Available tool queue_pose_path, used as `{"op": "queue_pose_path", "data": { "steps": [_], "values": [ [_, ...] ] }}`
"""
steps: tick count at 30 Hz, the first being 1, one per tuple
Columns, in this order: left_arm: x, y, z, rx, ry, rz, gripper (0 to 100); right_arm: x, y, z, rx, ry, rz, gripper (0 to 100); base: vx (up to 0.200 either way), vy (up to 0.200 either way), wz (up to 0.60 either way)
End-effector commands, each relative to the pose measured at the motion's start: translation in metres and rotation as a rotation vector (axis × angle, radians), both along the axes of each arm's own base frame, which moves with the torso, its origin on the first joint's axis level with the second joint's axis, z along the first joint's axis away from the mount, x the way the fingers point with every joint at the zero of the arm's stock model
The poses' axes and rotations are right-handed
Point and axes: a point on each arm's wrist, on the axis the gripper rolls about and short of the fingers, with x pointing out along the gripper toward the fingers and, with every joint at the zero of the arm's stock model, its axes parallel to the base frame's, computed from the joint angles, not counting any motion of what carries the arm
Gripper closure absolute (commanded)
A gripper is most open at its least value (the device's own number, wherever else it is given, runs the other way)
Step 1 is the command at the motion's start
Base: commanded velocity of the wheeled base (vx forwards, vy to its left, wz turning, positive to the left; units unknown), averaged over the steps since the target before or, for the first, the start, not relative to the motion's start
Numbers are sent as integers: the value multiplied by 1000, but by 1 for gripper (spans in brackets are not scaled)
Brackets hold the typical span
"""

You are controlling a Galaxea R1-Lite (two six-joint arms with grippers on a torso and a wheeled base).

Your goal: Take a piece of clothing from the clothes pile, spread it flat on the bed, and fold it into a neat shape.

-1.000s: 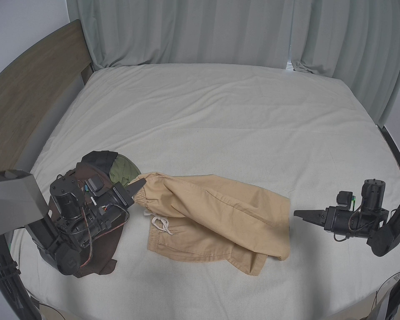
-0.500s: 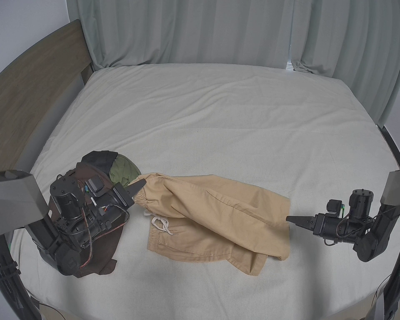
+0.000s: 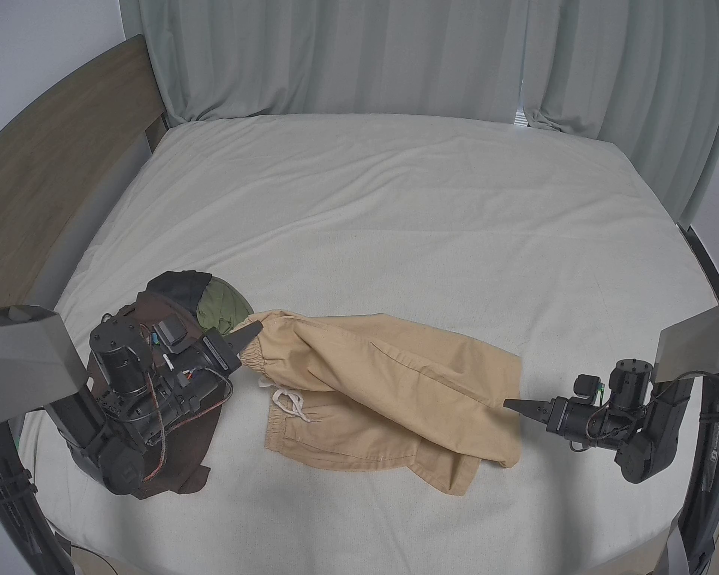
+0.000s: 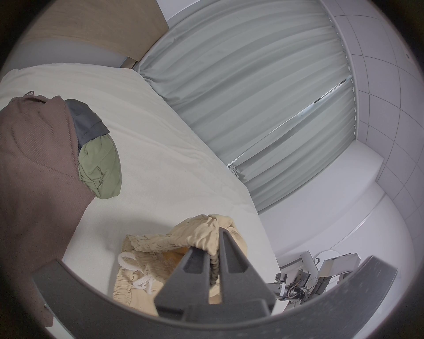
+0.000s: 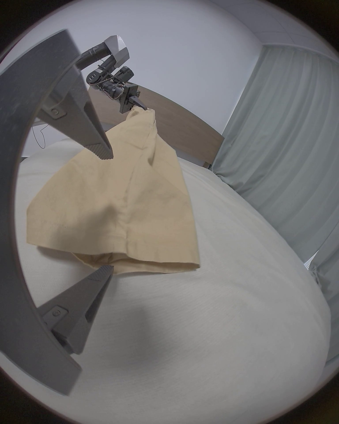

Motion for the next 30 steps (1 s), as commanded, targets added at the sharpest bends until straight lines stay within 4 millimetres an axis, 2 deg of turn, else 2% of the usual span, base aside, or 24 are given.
{"op": "queue_pose_path", "data": {
  "steps": [1, 19, 20, 30],
  "values": [
    [0, 0, 0, -1, 1, 0, 100, 1, 4, -12, 8, 42, 8, 0, 0, 0, 0],
    [-1, -1, 0, 0, 2, -3, 100, 13, 16, -10, 43, 29, 30, 0, 0, 0, 0],
    [-1, -1, 0, -1, 1, -3, 100, 13, 17, -11, 42, 31, 30, 100, 0, 0, 0],
    [1, -1, 0, -1, 1, -1, 100, 14, 16, -13, 30, 33, -4, 100, 0, 0, 0]
  ]
}}
